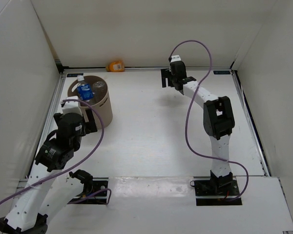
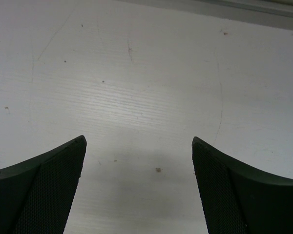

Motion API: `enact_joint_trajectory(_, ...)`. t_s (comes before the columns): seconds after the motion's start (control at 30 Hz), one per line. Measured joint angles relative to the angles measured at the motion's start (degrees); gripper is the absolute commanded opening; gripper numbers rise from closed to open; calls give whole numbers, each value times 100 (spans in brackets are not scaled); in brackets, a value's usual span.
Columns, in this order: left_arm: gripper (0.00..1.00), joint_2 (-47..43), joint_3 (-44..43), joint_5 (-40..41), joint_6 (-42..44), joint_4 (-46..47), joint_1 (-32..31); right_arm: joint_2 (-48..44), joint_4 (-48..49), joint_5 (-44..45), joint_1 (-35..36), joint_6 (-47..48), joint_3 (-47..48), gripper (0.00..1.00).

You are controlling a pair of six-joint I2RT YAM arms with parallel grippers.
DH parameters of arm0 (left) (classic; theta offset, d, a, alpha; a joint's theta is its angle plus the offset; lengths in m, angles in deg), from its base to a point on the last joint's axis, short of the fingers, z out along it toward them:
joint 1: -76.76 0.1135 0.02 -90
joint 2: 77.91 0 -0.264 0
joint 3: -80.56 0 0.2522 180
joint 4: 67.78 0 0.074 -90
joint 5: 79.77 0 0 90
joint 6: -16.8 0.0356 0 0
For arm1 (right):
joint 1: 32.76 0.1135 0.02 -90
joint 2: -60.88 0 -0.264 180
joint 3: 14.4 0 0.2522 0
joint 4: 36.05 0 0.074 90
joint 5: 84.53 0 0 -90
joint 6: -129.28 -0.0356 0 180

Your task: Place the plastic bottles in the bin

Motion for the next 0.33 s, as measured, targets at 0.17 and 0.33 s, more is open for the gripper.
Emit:
enact_joint_trajectory(0.17,100,-39,0,0,0,-2,0,81,13,-125,22,26,262,90)
enact_joint_trajectory(0.33,100,-195,0,0,17,9,0,74,-44,-715,-61,48,13,90)
